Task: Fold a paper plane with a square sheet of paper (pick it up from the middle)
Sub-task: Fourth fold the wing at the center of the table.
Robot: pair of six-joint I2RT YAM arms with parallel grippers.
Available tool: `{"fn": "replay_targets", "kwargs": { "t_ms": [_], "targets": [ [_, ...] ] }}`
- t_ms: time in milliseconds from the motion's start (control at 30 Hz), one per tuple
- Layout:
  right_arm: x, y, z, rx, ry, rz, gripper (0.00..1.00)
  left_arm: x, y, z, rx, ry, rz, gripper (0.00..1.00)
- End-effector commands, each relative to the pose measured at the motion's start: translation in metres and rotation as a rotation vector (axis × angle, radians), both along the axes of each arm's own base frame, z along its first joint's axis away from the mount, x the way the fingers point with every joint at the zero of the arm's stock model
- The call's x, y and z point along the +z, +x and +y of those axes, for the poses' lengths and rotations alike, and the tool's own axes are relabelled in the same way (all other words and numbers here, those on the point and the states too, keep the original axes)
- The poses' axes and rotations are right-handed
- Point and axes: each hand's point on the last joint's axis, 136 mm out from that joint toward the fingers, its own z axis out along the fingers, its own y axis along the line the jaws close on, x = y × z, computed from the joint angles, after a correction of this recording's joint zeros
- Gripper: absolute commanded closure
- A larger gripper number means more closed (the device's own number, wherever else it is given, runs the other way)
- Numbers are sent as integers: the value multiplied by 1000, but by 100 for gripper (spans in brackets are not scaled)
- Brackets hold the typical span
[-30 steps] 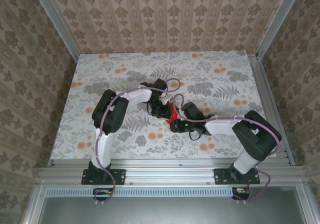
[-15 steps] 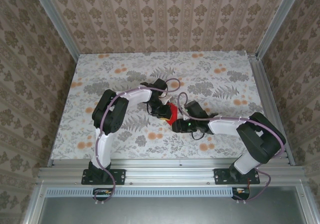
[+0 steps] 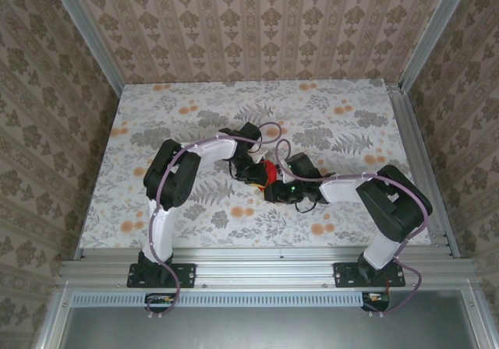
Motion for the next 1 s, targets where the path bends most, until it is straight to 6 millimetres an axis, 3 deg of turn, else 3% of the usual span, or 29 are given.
{"fn": "replay_targets", "kwargs": {
  "t_ms": [0,333,967],
  "targets": [
    [-2,-7,8,55,30,26,60,-82,-31,61,-38,328,65,85],
    [-21,-40,-8,129,-40,121,61,-84,-30,65,-42,339,69,85],
    [-43,-80,-36,134,-128,220,62,-83,-28,68,-47,355,68,85]
  ]
}}
